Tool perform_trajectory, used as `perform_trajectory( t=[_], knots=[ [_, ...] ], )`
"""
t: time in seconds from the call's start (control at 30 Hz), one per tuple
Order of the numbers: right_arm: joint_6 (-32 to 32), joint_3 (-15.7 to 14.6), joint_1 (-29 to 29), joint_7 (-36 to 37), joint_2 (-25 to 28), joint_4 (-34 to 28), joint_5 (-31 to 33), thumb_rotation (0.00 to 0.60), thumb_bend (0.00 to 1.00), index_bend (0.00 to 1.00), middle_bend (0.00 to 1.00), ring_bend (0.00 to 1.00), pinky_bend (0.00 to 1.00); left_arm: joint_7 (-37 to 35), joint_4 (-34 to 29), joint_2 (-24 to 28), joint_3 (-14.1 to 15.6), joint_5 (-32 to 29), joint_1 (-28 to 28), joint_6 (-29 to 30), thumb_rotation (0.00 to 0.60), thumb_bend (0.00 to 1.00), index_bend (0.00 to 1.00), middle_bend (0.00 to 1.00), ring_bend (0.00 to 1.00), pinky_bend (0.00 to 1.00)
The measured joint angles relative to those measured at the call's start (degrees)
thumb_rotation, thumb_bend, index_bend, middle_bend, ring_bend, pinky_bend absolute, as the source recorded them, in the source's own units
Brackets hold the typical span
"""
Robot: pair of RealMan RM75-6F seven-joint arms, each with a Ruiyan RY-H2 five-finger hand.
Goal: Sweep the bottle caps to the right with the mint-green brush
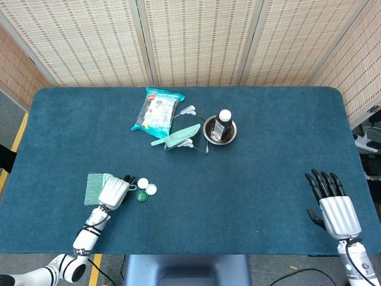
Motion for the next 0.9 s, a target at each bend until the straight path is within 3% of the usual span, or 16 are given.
perform_trajectory(
  t=[0.37, 0.53, 0.6, 0.7, 0.9],
  knots=[
    [0.0, -0.2, -0.1, 0.0, 0.3, -0.4, -0.1, 0.6, 0.24, 0.0, 0.0, 0.0, 0.0, 3.0, 2.0, -0.8, 0.5, -0.2, 0.3, 2.2, 0.6, 0.36, 0.49, 0.55, 0.71, 0.86],
    [-0.1, -0.3, -0.2, -0.2, 0.3, -0.5, -0.2, 0.6, 0.24, 0.0, 0.0, 0.0, 0.0, 2.9, 1.9, -0.6, 0.6, 0.0, 0.6, 3.6, 0.6, 0.49, 0.59, 0.66, 0.72, 0.87],
    [-0.2, -0.3, -0.2, -0.3, 0.2, -0.5, -0.2, 0.6, 0.24, 0.0, 0.0, 0.0, 0.0, 2.4, 1.9, -0.6, 0.6, 0.3, 0.7, 4.6, 0.6, 0.6, 0.66, 0.73, 0.74, 0.87],
    [-0.5, -0.4, -0.1, -0.4, 0.2, -0.6, -0.1, 0.6, 0.24, 0.0, 0.0, 0.0, 0.0, 0.1, 2.0, -0.4, 0.7, 1.6, 1.0, 6.9, 0.6, 0.72, 0.73, 0.82, 0.77, 0.89],
    [-0.7, -0.5, 0.0, -0.6, 0.1, -0.7, -0.1, 0.6, 0.24, 0.0, 0.0, 0.0, 0.0, -12.3, 2.8, -0.1, 1.0, 4.7, 1.3, 12.1, 0.6, 0.76, 0.73, 0.84, 0.77, 0.91]
  ],
)
